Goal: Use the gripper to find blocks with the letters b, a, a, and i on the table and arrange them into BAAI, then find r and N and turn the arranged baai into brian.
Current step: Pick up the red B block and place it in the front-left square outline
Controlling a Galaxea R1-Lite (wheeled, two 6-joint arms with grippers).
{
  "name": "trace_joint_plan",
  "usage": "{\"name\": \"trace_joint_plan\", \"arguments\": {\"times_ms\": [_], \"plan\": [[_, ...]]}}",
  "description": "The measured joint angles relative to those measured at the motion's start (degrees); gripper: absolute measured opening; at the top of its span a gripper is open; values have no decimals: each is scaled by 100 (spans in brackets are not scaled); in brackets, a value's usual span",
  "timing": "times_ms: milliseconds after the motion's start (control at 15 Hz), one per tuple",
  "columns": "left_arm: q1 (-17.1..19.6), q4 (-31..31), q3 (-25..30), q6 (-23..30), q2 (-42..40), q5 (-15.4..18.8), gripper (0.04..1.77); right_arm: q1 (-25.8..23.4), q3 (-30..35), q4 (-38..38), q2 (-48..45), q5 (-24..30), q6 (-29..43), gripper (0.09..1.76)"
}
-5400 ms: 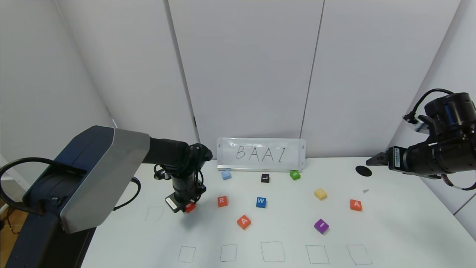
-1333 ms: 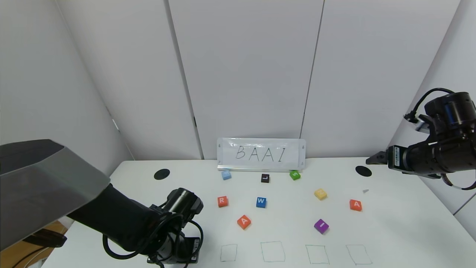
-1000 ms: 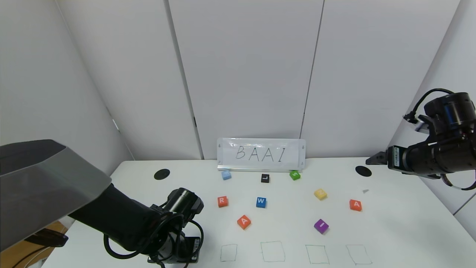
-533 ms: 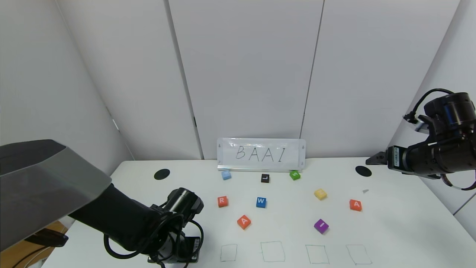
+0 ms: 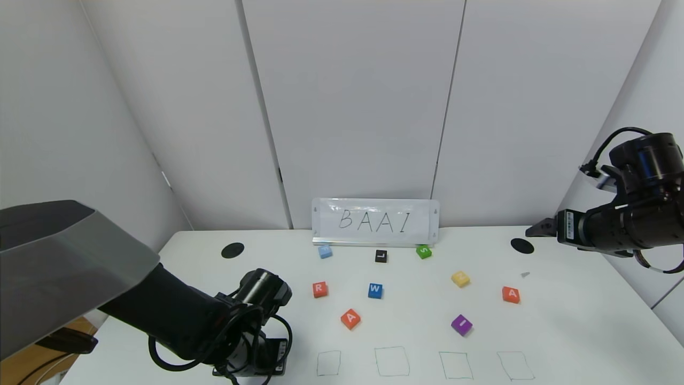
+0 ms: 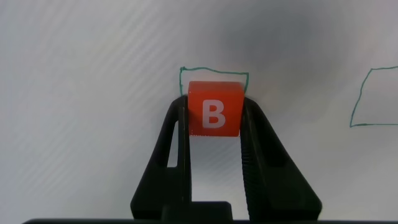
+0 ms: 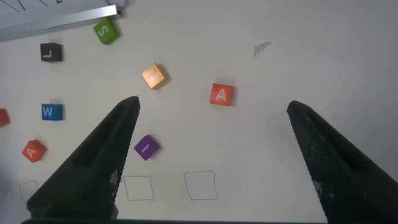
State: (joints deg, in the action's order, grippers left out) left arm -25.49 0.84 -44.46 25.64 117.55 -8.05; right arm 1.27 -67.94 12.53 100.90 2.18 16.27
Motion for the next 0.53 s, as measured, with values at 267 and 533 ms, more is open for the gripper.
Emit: {"name": "trace_joint_plan", "arguments": {"times_ms": [267, 533], "plan": [[0, 2, 11, 0, 0, -2, 86, 5, 0, -2, 0, -2, -2, 171], [0, 2, 13, 0, -7, -2, 120, 2, 0, -2, 0, 0, -2, 171]]}}
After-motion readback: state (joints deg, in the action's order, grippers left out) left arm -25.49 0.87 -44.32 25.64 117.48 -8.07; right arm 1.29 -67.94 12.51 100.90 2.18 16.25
